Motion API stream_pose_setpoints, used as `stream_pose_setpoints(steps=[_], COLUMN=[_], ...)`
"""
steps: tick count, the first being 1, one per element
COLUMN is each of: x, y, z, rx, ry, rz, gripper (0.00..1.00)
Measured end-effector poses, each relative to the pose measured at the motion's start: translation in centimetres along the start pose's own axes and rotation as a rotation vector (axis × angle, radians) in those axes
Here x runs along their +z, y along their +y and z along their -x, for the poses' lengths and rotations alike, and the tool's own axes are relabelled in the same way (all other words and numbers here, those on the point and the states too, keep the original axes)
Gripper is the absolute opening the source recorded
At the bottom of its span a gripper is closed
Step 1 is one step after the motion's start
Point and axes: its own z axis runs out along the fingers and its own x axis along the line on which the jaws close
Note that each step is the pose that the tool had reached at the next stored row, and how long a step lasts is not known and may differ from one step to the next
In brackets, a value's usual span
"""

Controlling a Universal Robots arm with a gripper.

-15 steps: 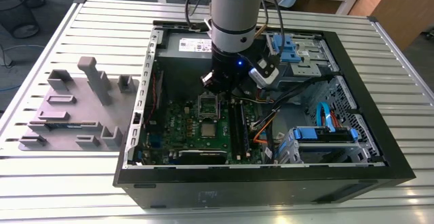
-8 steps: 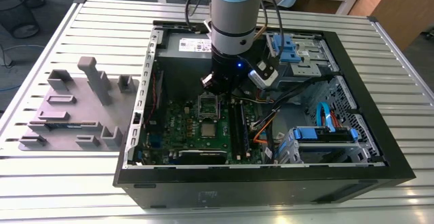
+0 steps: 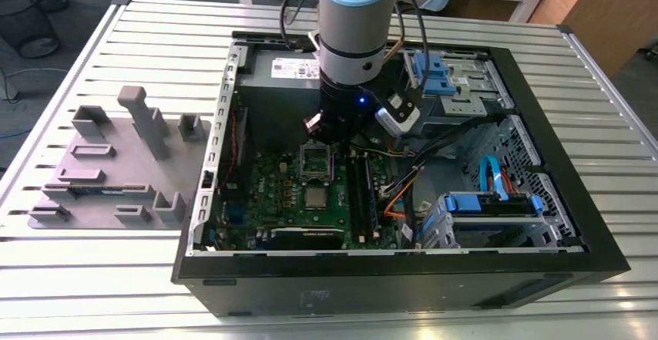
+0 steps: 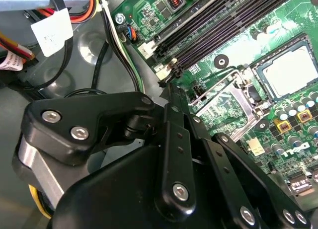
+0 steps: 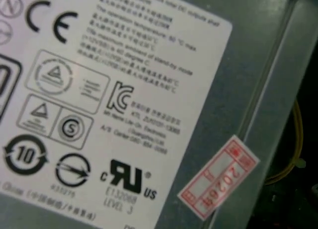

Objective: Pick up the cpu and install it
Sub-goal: 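Close the cpu cover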

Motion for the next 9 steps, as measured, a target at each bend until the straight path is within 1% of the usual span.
stream_pose_setpoints(steps=[6,9], x=[0.1,0.08], y=[0.06,0.07], z=[-0.15,-0.37], rx=[0.0,0.0], ry=[-0.0001,-0.0018], rz=[0.0,-0.0006], gripper=[0.11,0.11])
